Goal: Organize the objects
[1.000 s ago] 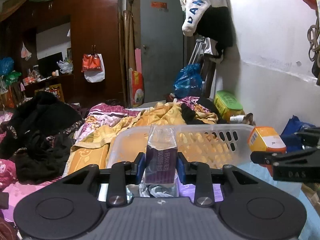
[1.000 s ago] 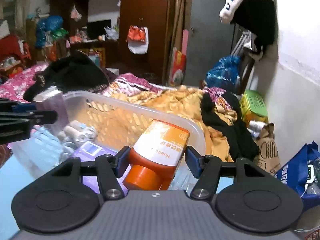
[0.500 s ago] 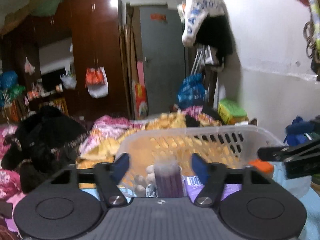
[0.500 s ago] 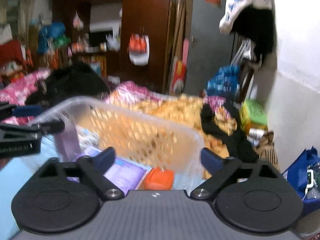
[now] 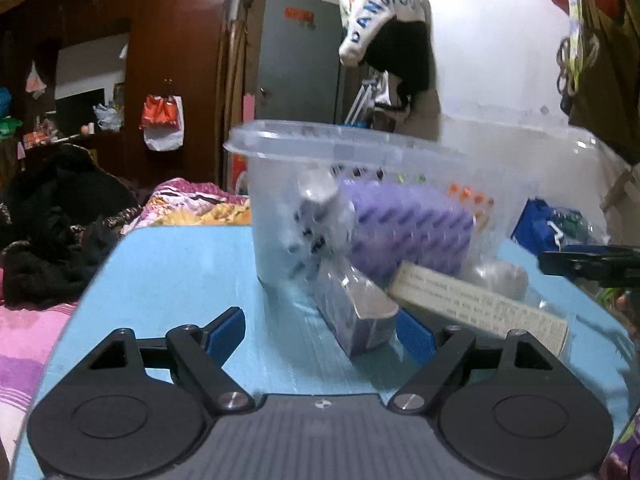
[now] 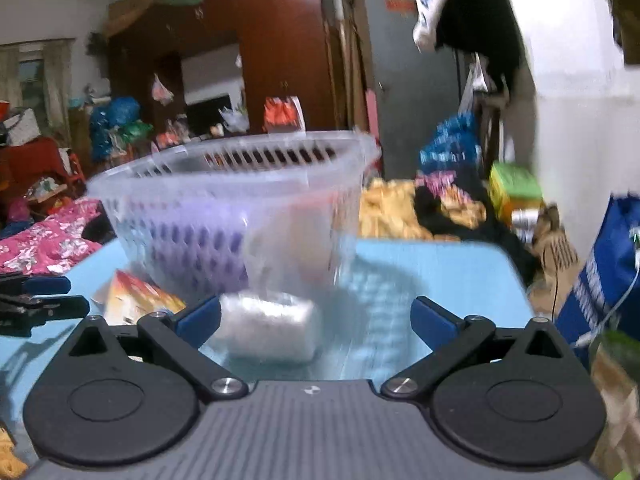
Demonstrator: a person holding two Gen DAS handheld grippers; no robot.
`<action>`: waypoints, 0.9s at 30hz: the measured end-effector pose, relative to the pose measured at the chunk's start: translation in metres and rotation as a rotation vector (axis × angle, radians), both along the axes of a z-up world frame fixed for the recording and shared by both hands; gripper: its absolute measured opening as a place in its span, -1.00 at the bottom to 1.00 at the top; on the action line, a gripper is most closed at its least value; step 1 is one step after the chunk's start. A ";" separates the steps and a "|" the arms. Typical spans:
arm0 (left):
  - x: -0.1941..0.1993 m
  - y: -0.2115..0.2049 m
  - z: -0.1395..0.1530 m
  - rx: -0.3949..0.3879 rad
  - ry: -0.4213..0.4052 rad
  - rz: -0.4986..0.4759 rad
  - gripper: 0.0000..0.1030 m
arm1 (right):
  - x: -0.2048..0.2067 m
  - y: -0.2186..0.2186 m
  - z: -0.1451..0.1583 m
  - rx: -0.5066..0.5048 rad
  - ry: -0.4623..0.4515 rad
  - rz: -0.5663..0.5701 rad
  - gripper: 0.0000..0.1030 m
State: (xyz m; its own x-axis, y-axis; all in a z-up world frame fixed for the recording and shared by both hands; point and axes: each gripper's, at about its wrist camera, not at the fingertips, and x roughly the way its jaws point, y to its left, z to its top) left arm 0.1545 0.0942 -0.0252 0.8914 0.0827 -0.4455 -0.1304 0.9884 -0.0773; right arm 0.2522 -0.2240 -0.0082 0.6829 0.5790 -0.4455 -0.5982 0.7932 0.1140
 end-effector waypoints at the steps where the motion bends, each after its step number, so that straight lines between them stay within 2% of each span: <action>1: 0.003 -0.002 -0.001 0.008 0.013 -0.002 0.66 | 0.003 0.003 -0.001 0.003 0.010 -0.019 1.00; 8: 0.014 -0.014 -0.010 0.050 0.072 -0.023 0.66 | 0.012 0.011 -0.010 0.016 0.071 0.012 0.99; 12: 0.020 -0.017 -0.011 0.053 0.076 -0.021 0.66 | 0.008 0.015 -0.018 0.014 0.075 0.038 0.92; 16: 0.028 -0.014 -0.012 -0.003 0.100 -0.018 0.66 | 0.003 0.024 -0.017 -0.002 0.051 0.047 0.80; 18: 0.032 -0.014 -0.013 -0.008 0.125 -0.010 0.66 | 0.000 0.029 -0.017 -0.013 0.056 0.063 0.74; 20: 0.033 -0.015 -0.013 -0.004 0.134 -0.007 0.65 | -0.002 0.032 -0.017 -0.021 0.060 0.070 0.59; 27: 0.037 -0.014 -0.015 -0.029 0.155 0.008 0.64 | 0.002 0.032 -0.020 -0.017 0.108 0.077 0.54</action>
